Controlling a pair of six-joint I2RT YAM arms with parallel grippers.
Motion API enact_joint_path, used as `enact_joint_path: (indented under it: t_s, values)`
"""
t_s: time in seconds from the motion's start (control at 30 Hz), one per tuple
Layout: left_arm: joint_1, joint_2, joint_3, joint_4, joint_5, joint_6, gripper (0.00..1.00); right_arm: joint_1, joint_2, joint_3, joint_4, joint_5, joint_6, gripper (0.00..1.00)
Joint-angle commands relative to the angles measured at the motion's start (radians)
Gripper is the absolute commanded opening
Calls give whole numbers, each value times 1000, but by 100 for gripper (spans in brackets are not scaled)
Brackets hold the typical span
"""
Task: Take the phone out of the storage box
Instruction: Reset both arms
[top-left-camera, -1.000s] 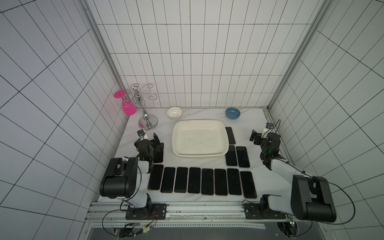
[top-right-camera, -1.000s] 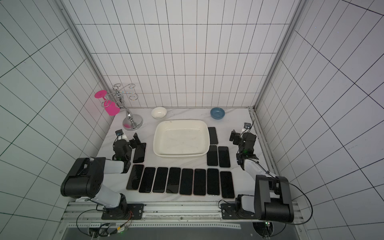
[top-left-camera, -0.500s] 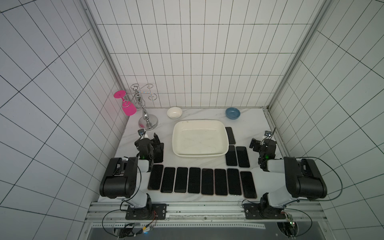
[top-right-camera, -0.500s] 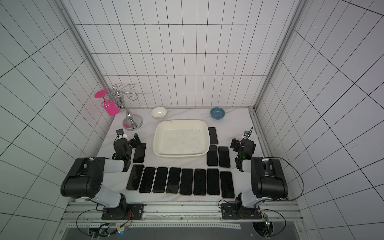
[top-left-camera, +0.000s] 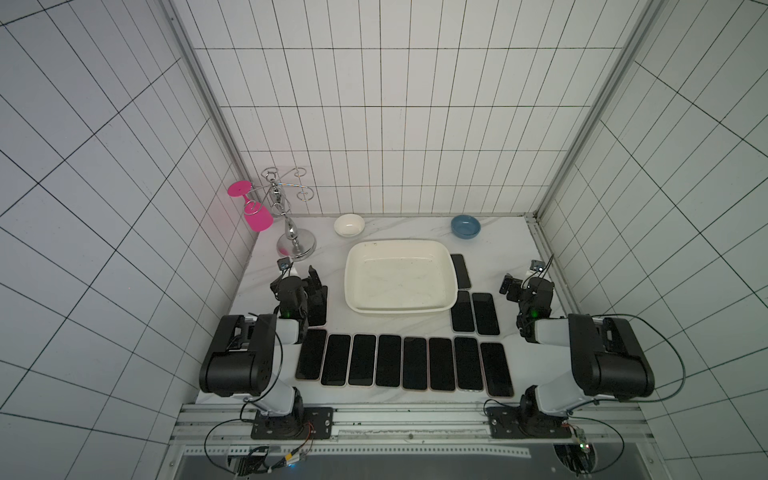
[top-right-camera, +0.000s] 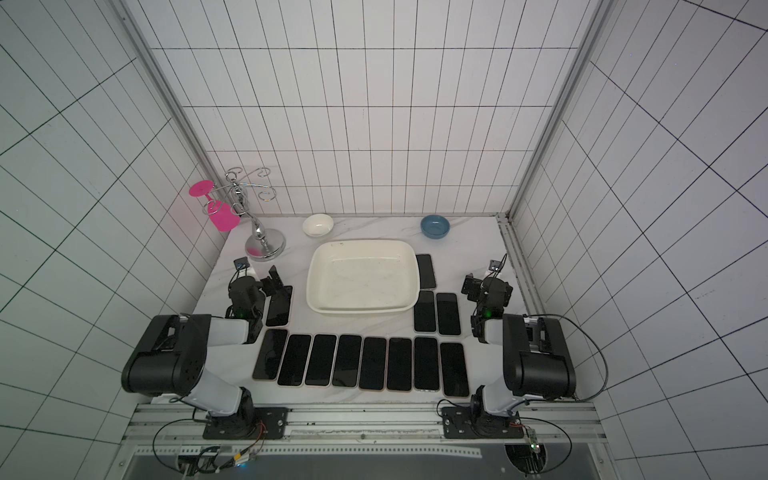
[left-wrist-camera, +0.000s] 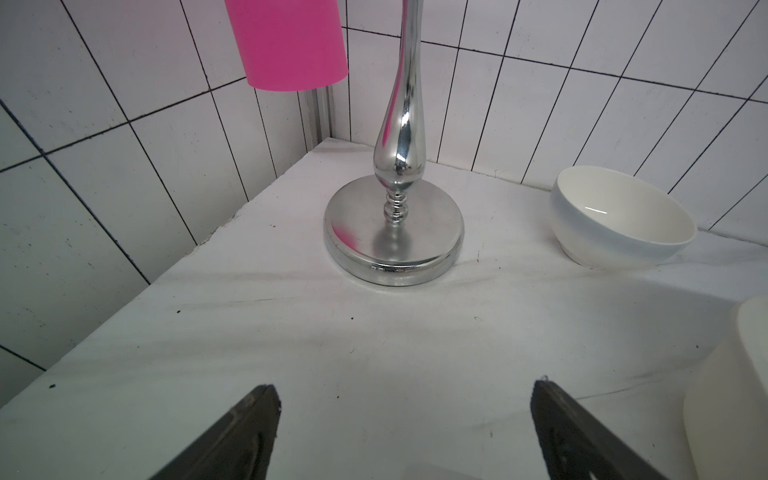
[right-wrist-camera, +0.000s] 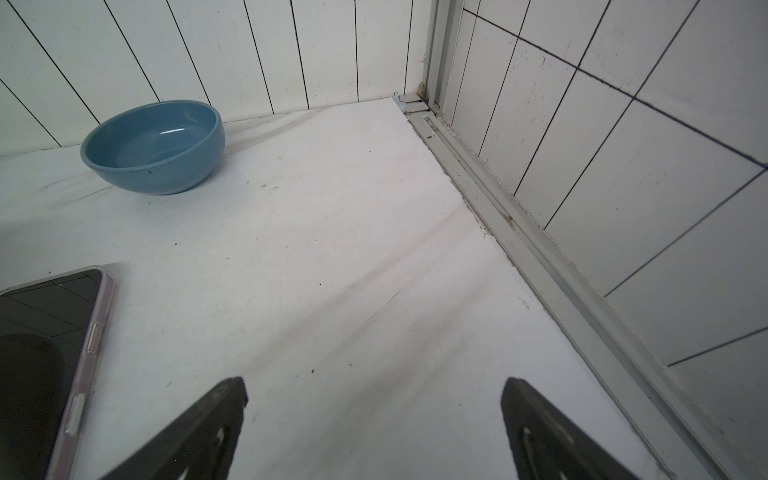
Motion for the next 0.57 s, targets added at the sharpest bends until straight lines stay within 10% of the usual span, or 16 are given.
enact_joint_path:
  t_s: [0.0,0.53]
  values:
    - [-9,-8,23,-14,-16,19,98,-2,-9,7,3,17,0,99]
    - [-18,-6,28,-23,-33,27,98,1,-8,9,-2,16,-2,99]
